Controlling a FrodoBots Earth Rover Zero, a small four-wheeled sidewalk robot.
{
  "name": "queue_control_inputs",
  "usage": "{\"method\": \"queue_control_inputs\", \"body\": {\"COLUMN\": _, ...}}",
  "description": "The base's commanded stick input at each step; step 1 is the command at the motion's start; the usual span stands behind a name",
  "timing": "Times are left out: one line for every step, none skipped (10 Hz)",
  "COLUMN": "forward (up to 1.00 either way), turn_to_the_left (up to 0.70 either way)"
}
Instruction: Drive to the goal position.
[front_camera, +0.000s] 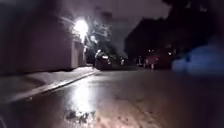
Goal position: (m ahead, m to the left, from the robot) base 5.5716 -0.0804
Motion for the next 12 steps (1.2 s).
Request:
{"method": "queue_control_inputs", "body": {"forward": 1.0, "turn_to_the_left": 0.0}}
{"method": "queue_control_inputs", "body": {"forward": 1.0, "turn_to_the_left": 0.0}}
{"method": "queue_control_inputs", "body": {"forward": 1.0, "turn_to_the_left": 0.0}}
{"method": "queue_control_inputs", "body": {"forward": 1.0, "turn_to_the_left": -0.13}}
{"method": "queue_control_inputs", "body": {"forward": 1.0, "turn_to_the_left": -0.27}}
{"method": "queue_control_inputs", "body": {"forward": 1.0, "turn_to_the_left": -0.21}}
{"method": "queue_control_inputs", "body": {"forward": 1.0, "turn_to_the_left": -0.03}}
{"method": "queue_control_inputs", "body": {"forward": 1.0, "turn_to_the_left": 0.0}}
{"method": "queue_control_inputs", "body": {"forward": 1.0, "turn_to_the_left": 0.0}}
{"method": "queue_control_inputs", "body": {"forward": 1.0, "turn_to_the_left": -0.21}}
{"method": "queue_control_inputs", "body": {"forward": 1.0, "turn_to_the_left": -0.13}}
{"method": "queue_control_inputs", "body": {"forward": 1.0, "turn_to_the_left": 0.0}}
